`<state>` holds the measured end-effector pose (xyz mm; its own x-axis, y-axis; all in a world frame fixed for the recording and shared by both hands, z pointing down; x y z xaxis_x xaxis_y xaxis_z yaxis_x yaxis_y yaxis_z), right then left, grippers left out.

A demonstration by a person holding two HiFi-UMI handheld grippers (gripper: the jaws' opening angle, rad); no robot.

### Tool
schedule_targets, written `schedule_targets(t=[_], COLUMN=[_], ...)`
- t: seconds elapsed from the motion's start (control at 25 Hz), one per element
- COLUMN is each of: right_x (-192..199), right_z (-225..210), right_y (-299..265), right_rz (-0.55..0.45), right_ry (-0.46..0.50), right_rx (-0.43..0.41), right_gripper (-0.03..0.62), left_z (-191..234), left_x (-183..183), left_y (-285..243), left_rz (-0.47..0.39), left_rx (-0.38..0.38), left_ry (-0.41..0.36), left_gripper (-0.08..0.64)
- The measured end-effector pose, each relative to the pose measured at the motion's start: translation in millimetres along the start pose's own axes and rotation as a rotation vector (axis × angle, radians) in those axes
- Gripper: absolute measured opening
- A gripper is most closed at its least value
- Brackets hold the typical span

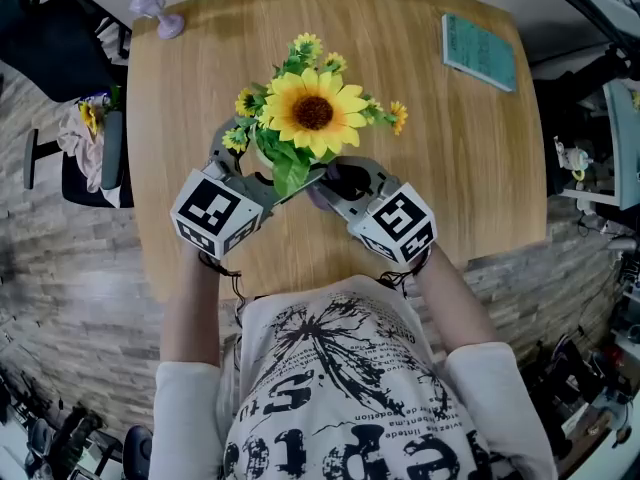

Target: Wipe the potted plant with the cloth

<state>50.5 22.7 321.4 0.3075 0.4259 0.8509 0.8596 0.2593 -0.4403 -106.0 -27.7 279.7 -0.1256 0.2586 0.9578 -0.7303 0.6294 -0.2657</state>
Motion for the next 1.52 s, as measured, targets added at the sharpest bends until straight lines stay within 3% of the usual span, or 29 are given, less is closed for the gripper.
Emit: schedule_targets(t=[0.16,0.44,0.84,1.12,1.52], right_x=[1.7,6.7,10.7,29.3,41.6], right_z=[-8.1,-22.7,-58.4,-69.6,-95.3], right_y=[4.6,11.2,35.4,61.1,68.1], right_rz=[-0.002,-0.006,-0.123,-0.055,-0.049], right_ry=[-0.018,-0.05,-0.216,-0.227,-0.2], right_rx=[0.023,0.072,0.22,0.347,0.444], right_gripper=[0.08,0.08,0.079,0.08,0.08], left_z=[1.5,1.9,2.5,-13.5,-23.1], left_x=[1.4,8.9,15.4,31.2,88.5], left_y=[-0.9,-3.7,-3.7,-4.7,-26.6], left_rz=[0.015,0.026,0.004,-0.01,0.096], left_rx=[0.002,0.025,0.006,0.015,0.053], left_ry=[-0.025,0.007,0.013,0.022,-0.055], left_gripper=[0.518,0.518,0.518,0.518,0.518])
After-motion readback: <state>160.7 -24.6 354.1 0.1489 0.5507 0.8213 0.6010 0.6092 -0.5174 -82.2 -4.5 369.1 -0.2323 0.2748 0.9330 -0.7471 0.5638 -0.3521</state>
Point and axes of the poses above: the fingertips, and each gripper's own axes: y backward along the fingers, z to its left, x out of its underside, the point moved 9 cm from there along y, backward along the fingers, and after that the axes turned 10 degrees about -x, right-handed, at the moved point
